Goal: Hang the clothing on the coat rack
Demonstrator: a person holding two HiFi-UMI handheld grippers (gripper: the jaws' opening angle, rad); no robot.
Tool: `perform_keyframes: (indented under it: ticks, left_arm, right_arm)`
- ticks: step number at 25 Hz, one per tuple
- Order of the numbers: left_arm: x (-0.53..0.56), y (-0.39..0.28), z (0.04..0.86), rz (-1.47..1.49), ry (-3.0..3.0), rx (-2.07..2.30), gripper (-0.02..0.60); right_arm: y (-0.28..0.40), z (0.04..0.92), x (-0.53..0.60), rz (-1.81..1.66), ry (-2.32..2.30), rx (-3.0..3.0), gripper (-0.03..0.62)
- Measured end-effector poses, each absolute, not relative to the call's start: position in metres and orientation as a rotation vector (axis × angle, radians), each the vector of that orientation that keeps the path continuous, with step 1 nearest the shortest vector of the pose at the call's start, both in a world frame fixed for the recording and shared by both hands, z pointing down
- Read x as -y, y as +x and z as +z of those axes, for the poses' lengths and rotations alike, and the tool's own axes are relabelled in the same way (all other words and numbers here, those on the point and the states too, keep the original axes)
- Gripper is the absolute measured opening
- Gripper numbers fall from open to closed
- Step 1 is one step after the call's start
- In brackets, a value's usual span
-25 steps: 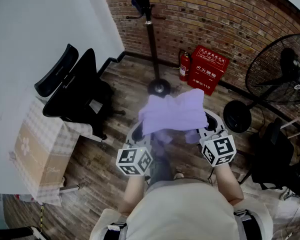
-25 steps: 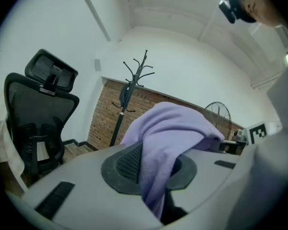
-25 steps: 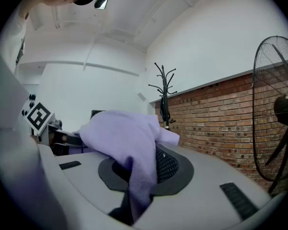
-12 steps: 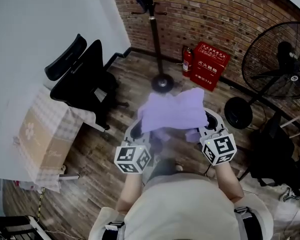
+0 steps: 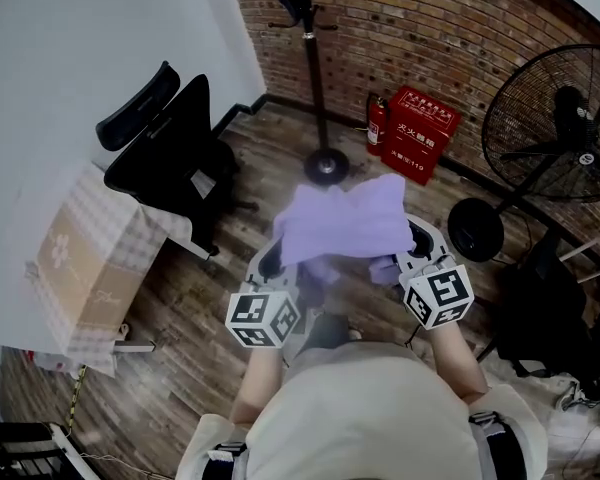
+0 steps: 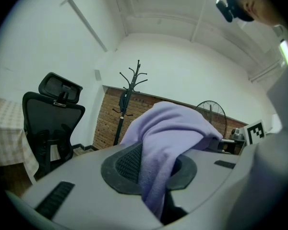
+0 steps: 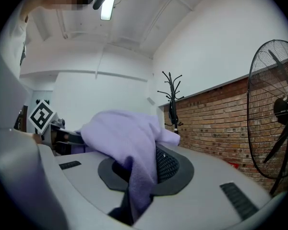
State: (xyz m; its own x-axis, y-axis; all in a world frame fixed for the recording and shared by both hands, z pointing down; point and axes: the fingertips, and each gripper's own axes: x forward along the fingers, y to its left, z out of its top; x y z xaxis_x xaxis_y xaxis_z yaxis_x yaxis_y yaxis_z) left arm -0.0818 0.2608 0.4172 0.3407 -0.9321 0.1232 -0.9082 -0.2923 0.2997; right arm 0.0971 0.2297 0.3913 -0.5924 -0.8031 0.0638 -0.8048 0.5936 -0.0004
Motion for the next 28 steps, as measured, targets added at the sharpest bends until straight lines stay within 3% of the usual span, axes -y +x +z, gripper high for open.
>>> perform_keyframes:
  ticks: [12,28]
  left_arm:
    - [-0.224,-0.078,0.414,-0.124,2.303,1.633,0.052]
    - [-0.07,-0.098,0.404,-0.155,2.331,1.597,0.052]
  right_arm:
    - [0.101,0.396,-0.196,0.07,1.396,2.762,0.049]
    - [0.082,0.382,-0.046,0.027,1.438,2.738,0.049]
